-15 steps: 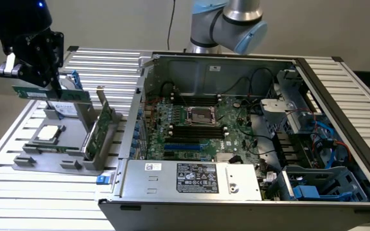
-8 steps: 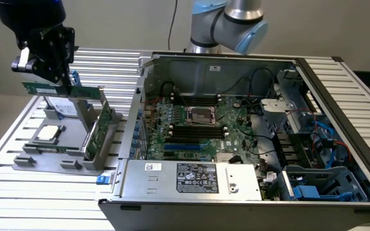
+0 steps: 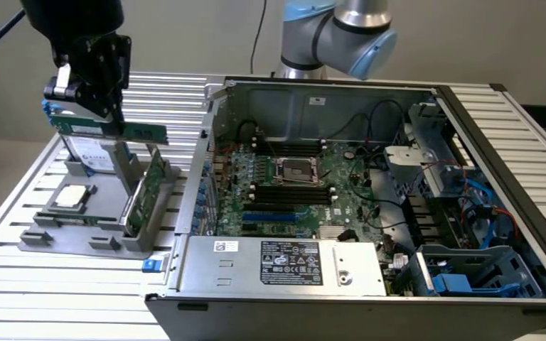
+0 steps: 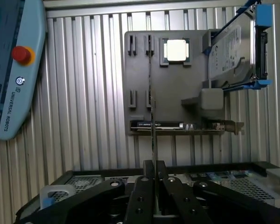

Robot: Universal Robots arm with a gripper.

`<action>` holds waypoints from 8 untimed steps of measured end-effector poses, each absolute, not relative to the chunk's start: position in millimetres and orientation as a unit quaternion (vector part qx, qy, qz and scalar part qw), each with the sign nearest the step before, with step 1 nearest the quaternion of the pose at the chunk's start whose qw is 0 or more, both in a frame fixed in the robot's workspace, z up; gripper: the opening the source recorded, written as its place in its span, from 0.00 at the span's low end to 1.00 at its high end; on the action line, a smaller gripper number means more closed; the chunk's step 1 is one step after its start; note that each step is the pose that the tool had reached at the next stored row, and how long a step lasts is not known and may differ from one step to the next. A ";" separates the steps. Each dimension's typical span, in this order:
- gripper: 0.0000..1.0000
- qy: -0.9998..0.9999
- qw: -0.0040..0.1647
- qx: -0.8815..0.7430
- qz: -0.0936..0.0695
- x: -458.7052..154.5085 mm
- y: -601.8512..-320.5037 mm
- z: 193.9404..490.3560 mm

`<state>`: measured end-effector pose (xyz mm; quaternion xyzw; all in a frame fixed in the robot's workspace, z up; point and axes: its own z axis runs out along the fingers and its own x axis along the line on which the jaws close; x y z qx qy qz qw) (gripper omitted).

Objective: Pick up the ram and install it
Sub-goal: 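Pick up the ram and move it above insertion slot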

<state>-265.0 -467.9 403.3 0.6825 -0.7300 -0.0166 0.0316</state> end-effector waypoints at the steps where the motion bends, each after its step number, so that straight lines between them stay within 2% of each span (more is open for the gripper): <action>1: 0.14 -0.730 0.033 0.683 -0.018 -261.4 -467.8 403.7; 8: 0.14 -0.730 0.040 0.682 -0.025 -235.8 -467.2 406.6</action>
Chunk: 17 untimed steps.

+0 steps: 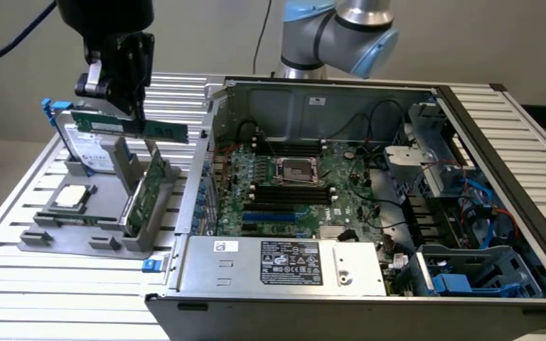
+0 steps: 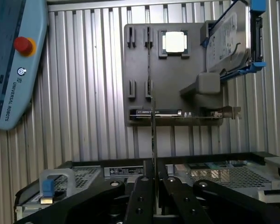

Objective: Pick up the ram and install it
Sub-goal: 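Pick up the ram and move it above insertion slot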

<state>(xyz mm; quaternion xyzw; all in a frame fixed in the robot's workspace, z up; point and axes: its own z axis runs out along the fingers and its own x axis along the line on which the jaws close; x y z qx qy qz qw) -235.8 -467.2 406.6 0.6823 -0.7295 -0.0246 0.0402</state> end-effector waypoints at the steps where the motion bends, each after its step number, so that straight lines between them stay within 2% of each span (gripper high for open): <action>1: 0.14 -0.729 0.041 0.682 -0.026 -232.1 -467.1 407.0; 9: 0.14 -0.729 0.049 0.682 -0.032 -200.5 -466.4 408.3; 17: 0.14 -0.729 0.049 0.682 -0.033 -164.4 -465.6 408.4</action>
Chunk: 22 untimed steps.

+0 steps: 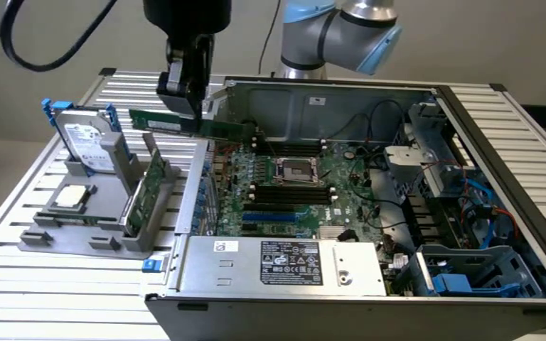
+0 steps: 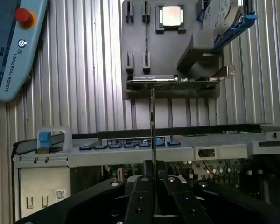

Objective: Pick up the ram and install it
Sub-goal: 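Pick up the ram and move it above insertion slot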

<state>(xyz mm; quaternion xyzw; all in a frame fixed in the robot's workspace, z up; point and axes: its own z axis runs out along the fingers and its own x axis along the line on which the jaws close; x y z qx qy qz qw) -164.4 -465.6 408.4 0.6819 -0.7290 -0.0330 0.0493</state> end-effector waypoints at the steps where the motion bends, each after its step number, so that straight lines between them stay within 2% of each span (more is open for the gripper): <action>1: 0.14 -0.729 0.049 0.682 -0.033 -159.5 -465.6 408.3; 15: 0.14 -0.729 0.049 0.682 -0.033 -97.5 -460.2 408.3; 22: 0.14 -0.730 0.039 0.682 -0.024 -79.1 -454.3 406.9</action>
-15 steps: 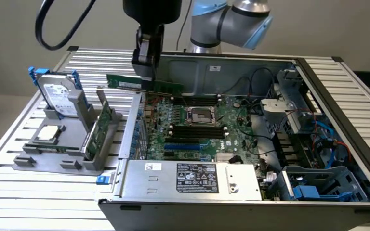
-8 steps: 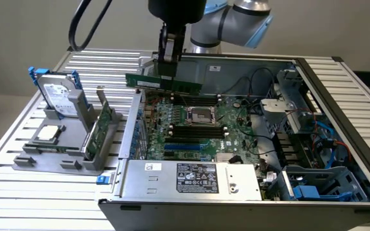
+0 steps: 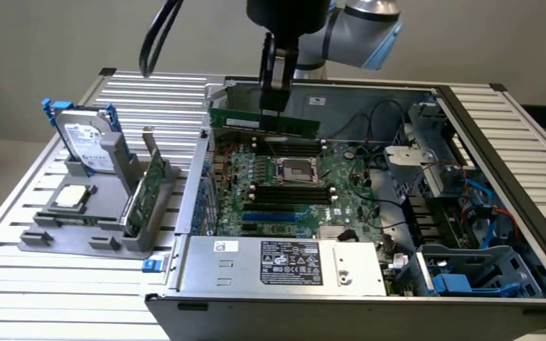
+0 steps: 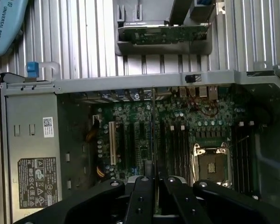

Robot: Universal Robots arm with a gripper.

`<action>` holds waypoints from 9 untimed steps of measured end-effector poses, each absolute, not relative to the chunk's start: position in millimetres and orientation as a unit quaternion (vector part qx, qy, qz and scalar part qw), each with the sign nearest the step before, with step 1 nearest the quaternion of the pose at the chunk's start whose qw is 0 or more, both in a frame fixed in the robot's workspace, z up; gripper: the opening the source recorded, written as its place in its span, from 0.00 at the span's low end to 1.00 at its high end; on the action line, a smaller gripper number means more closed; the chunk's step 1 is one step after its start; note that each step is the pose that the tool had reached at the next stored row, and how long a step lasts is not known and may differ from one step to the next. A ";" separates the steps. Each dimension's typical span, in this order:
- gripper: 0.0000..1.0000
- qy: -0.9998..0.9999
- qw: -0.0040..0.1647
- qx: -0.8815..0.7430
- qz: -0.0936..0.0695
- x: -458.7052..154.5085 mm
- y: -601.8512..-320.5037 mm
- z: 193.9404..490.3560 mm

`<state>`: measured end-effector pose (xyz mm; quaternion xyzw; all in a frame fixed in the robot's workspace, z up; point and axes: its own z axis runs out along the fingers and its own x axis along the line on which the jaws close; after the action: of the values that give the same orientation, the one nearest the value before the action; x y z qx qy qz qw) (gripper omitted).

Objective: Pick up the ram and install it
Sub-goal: 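Pick up the ram and move it above insertion slot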

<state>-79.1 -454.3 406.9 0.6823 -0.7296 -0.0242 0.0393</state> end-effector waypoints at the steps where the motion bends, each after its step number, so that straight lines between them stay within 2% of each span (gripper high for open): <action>1: 0.14 -0.730 0.037 0.682 -0.023 -77.1 -453.5 406.6; 9: 0.14 -0.730 0.023 0.683 -0.025 -61.0 -448.5 403.0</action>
<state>-61.0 -448.5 403.0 0.6829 -0.7297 -0.0254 0.0234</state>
